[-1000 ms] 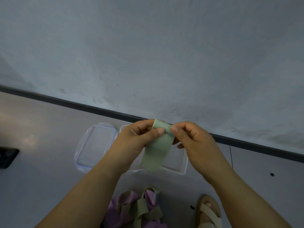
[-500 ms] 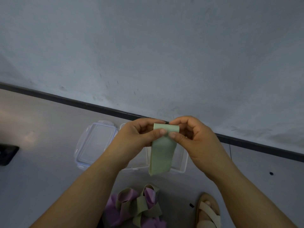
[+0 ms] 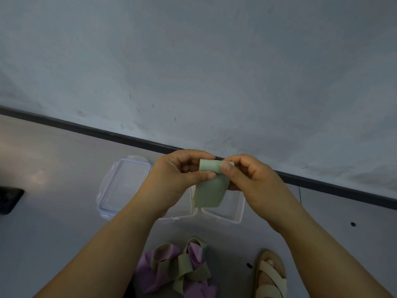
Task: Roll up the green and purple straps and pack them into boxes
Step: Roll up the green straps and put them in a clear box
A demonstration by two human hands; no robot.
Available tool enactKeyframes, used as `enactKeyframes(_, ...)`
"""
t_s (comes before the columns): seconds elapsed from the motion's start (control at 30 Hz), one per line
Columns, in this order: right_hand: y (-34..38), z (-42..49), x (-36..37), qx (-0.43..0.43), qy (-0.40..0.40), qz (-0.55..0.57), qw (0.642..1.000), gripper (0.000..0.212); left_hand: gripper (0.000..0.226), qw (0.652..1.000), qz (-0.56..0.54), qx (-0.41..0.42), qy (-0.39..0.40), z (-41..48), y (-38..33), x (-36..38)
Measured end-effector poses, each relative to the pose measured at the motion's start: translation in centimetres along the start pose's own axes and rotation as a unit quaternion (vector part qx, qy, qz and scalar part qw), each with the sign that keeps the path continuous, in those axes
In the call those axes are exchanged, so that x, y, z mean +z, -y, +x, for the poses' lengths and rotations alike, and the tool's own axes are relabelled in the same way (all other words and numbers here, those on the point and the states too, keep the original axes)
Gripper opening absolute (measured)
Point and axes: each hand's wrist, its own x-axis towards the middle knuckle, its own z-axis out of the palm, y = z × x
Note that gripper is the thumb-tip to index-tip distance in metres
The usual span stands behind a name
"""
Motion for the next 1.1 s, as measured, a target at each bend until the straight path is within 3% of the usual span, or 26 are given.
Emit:
enactKeyframes(0.13,-0.03,0.13,-0.11,0.010,0.007,0.028,1.000,0.012,0.030,1.000,-0.003,0.004,-0.004,0.01,0.15,0.02)
enactKeyframes(0.33,-0.07,0.15,-0.06,0.028,-0.007,0.122,0.992,0.026,0.045,1.000,-0.001,-0.026,0.005,-0.02,0.20,0.14)
enactKeyframes(0.47,-0.05,0.12,-0.07,0.026,-0.014,0.119,0.992,0.019,0.037,0.998,-0.013,-0.058,0.013,-0.15,-0.03,0.06)
enactKeyframes(0.8,0.13,0.15,-0.09,0.017,-0.014,0.071,0.997,0.017,0.029,0.999,-0.025,-0.030,0.018,-0.09,0.05,-0.21)
enactKeyframes(0.97,0.25,0.02,-0.22,0.044,0.025,0.047,0.998,0.044,0.032,0.999,-0.036,-0.032,0.024,-0.09,-0.08,-0.21)
enactKeyframes(1.1,0.12,-0.01,-0.06,0.050,0.011,0.101,0.994,0.043,0.041,0.997,-0.054,-0.054,0.025,-0.10,0.01,-0.03)
